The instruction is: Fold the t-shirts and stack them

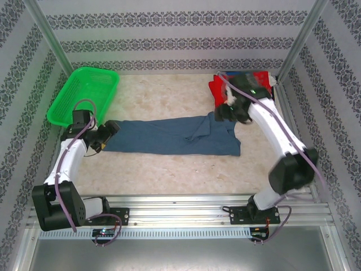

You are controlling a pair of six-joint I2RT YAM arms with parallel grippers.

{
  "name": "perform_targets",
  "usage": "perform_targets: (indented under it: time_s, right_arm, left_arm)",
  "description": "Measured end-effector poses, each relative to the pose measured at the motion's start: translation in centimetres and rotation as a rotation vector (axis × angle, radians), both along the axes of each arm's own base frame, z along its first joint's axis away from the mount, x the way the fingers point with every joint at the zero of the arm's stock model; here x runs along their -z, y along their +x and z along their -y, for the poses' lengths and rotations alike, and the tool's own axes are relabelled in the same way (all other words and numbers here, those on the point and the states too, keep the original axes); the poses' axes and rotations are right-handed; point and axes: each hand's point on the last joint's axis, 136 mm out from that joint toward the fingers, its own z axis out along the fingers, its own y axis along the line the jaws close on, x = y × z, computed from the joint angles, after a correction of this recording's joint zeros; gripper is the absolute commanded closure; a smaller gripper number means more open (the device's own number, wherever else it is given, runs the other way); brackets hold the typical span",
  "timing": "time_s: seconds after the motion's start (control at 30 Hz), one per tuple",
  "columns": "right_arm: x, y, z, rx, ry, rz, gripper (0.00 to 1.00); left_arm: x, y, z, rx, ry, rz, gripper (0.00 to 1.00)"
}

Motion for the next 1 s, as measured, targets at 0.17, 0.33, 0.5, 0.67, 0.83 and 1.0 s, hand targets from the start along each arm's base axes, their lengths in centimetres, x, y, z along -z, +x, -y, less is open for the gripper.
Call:
perform_targets:
  time_s: [0.17,0.33,0.5,0.67,0.83,1.0]
  right_arm:
    - [7.1,-7.7,3.7,0.246,0.094,-0.241,0.32]
    - [9.4,-7.9,3.4,0.297,0.155,-0.293,0.35]
    - [11.3,-5.5,2.8,0.314,0.198,-0.290,0.39]
    - [9.5,-2.0,-0.3,0.232,0.245,-0.216,0.50]
    - [8.1,1.5,-4.7,0.131,0.293,-0.148,0.51]
    - [10.5,2.7,-6.7,0.112,0.292,-0.193,0.53]
  left_arm:
    - [4.2,-1.8,0.4,0.003,-0.029,-0.131,0.17]
    - [5.9,-1.1,0.0,-0.001,-0.016,-0.155,0.17]
    - [6.3,-0.1,-0.4,-0.009,-0.004,-0.127,0.20]
    - [5.4,0.2,-0.4,-0.009,0.002,-0.092,0.19]
    - [3.1,0.5,-0.4,-0.007,0.015,-0.013,0.17]
    - [0.8,0.3,0.1,0.009,0.030,0.055,0.16]
